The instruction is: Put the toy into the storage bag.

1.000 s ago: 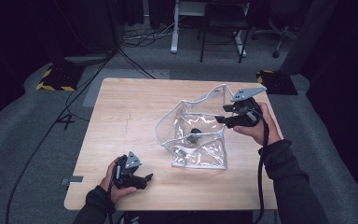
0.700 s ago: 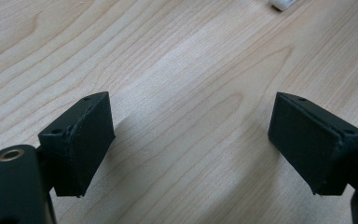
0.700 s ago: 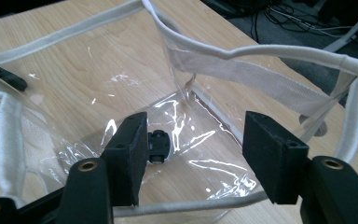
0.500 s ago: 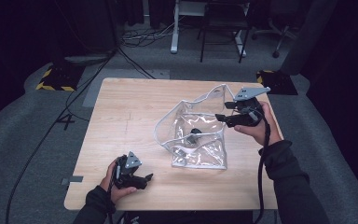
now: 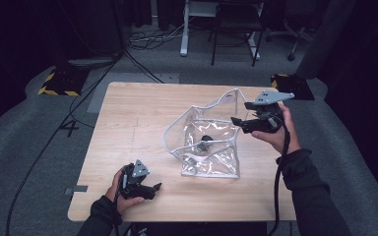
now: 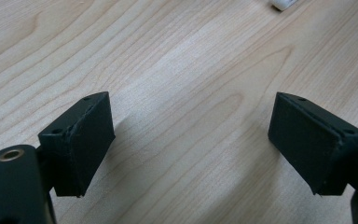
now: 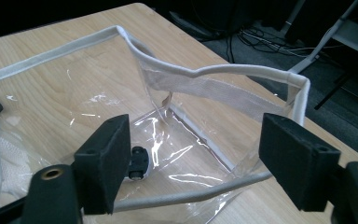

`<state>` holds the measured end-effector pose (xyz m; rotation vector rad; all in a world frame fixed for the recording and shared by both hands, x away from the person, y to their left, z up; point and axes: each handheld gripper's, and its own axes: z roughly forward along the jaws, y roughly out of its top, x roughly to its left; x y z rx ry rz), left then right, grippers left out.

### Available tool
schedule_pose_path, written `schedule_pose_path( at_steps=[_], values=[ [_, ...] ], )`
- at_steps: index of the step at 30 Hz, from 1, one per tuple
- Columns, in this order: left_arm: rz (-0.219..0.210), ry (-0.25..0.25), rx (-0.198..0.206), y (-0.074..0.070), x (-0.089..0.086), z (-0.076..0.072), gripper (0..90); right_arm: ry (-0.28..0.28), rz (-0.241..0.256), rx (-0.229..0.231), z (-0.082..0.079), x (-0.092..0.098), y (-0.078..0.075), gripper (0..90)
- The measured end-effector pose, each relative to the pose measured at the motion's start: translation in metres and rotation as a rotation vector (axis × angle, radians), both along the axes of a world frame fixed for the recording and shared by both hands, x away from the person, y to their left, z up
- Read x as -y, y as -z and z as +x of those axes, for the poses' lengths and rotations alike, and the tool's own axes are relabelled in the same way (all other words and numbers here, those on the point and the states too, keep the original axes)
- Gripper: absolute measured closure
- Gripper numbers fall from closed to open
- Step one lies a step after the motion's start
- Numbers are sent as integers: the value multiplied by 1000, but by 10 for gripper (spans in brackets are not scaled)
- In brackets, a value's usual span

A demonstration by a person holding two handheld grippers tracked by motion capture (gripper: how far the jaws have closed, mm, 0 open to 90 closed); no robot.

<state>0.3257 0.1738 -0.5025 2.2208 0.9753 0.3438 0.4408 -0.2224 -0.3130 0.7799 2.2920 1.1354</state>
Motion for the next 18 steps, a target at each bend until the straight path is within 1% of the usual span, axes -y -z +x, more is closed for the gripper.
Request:
schedule_pose_path(
  at_steps=[1,3,6,7,8,9,10,12,13,16,17,18],
  values=[
    [0,-2,3,0,0,0,144,9,5,-4,-1,1,0,244],
    [0,-2,2,0,0,0,144,15,15,8,0,3,0,230],
    [0,0,0,0,0,0,144,32,8,24,0,6,-1,220],
    [0,-2,2,0,0,0,144,44,14,20,0,6,-1,216],
    [0,-2,2,0,0,0,144,50,10,28,-1,8,-1,211],
    [0,-2,2,0,0,0,144,56,16,40,-1,10,-2,210],
    [0,0,0,0,0,0,144,69,18,39,-2,12,-2,210],
    [0,0,0,0,0,0,144,73,22,45,-2,14,-2,210],
    [0,0,0,0,0,0,144,86,34,46,-2,18,-3,210],
    [0,0,0,0,0,0,144,96,36,48,-2,22,-4,209],
    [0,0,0,0,0,0,144,91,43,53,-3,24,-5,208],
    [0,0,0,0,0,0,144,106,53,51,-4,26,-6,208]
  ],
)
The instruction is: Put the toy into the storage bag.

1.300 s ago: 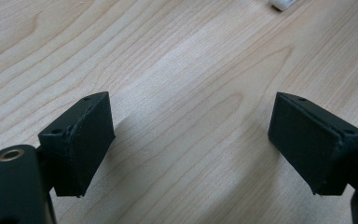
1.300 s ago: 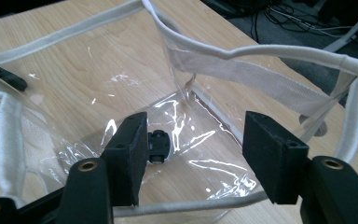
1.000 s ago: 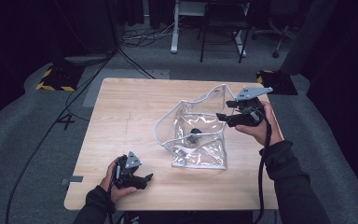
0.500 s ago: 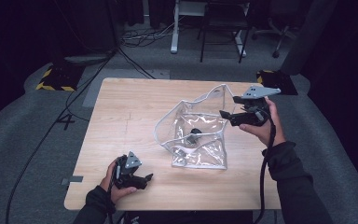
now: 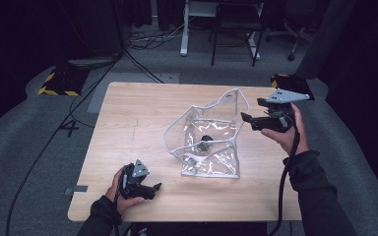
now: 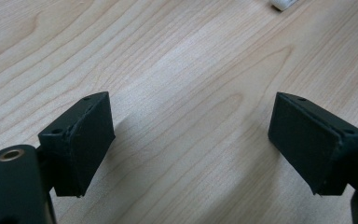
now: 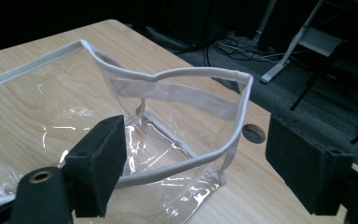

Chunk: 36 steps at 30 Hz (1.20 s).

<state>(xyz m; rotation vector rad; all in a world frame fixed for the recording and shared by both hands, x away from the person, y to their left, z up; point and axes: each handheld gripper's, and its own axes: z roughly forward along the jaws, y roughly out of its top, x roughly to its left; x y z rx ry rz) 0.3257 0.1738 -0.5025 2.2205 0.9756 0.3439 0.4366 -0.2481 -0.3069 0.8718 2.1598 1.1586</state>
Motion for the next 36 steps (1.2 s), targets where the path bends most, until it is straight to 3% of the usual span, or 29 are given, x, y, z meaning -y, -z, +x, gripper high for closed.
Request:
schedule_pose_path(
  at_steps=[14,21,27,32,36],
  values=[
    [0,-2,2,0,0,0,144,46,29,39,-6,32,-7,200],
    [0,0,0,0,0,0,144,73,12,54,-12,45,-8,203],
    [0,-2,2,0,0,0,144,82,-3,51,-13,53,-1,205],
    [0,-2,2,0,0,0,144,93,-14,29,-11,57,13,207],
    [0,-2,2,0,0,0,144,103,-20,39,-11,57,17,212]
  ],
)
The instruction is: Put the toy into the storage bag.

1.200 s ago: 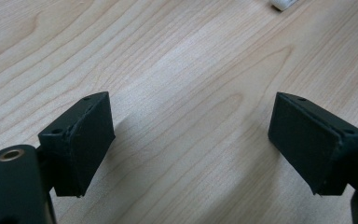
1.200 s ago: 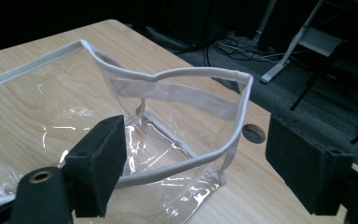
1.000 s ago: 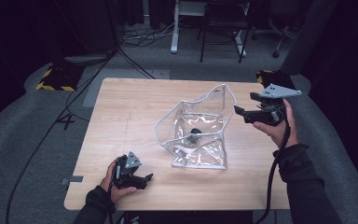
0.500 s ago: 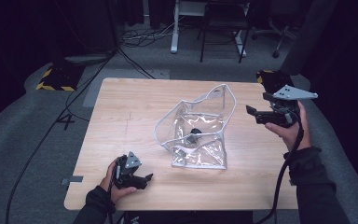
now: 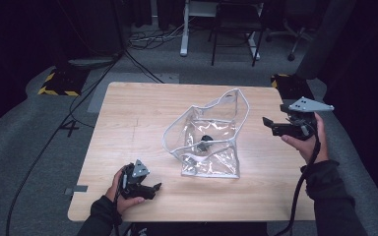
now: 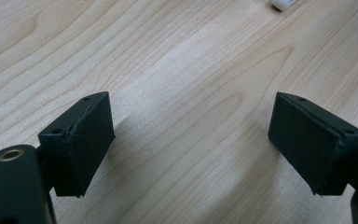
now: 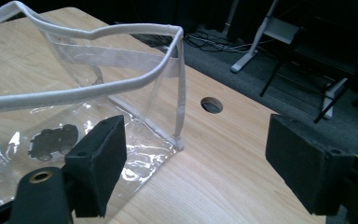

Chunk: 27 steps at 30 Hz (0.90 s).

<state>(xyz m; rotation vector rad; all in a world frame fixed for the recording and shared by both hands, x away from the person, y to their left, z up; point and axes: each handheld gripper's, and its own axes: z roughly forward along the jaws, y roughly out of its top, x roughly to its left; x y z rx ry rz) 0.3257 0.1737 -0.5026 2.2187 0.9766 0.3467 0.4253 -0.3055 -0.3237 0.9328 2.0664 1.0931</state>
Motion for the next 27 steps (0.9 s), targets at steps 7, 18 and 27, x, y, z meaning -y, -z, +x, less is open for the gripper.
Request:
schedule_pose_path(
  at_steps=[7,18,27],
  values=[
    [1,2,-2,0,0,0,144,6,0,-9,-2,0,10,217],
    [0,0,0,0,0,0,144,-1,-53,-34,-4,-4,31,214],
    [1,2,-2,0,0,0,144,-1,-73,-64,-4,-3,48,212]
  ],
)
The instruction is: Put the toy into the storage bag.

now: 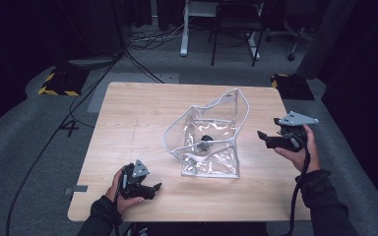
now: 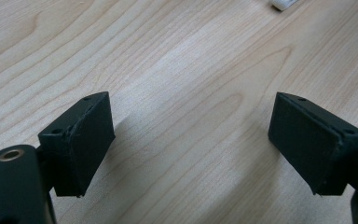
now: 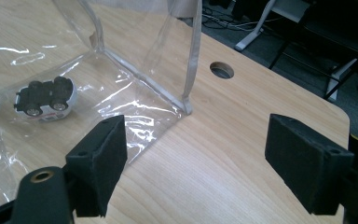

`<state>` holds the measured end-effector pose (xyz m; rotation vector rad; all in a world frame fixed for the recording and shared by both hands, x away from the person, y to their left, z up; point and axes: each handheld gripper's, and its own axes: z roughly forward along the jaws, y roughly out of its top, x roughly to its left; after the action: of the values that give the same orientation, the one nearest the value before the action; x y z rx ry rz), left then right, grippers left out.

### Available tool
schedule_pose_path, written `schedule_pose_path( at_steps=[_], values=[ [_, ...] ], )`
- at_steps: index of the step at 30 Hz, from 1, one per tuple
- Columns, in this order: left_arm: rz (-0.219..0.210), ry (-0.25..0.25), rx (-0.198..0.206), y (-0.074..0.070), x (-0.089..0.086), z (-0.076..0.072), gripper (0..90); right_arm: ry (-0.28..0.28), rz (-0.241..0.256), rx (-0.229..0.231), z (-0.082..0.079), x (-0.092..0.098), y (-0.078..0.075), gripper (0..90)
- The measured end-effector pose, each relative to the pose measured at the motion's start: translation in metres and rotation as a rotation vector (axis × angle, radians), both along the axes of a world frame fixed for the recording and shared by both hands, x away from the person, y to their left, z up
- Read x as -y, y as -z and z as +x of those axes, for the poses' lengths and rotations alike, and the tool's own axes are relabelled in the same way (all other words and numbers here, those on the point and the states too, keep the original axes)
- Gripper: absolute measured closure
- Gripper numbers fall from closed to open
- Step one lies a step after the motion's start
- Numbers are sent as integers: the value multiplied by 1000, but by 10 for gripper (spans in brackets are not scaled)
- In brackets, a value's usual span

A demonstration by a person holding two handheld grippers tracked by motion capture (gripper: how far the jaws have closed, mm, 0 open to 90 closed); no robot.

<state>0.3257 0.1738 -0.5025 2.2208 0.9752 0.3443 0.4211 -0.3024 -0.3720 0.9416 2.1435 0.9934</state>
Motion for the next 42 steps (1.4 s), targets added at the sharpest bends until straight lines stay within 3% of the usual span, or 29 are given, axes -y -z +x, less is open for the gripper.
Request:
schedule_pose_path(
  at_steps=[13,42],
  values=[
    [0,-2,2,0,0,0,144,-18,-36,-34,-8,1,22,210],
    [-1,0,-1,0,0,0,144,-48,-76,-83,-29,9,55,208]
  ],
)
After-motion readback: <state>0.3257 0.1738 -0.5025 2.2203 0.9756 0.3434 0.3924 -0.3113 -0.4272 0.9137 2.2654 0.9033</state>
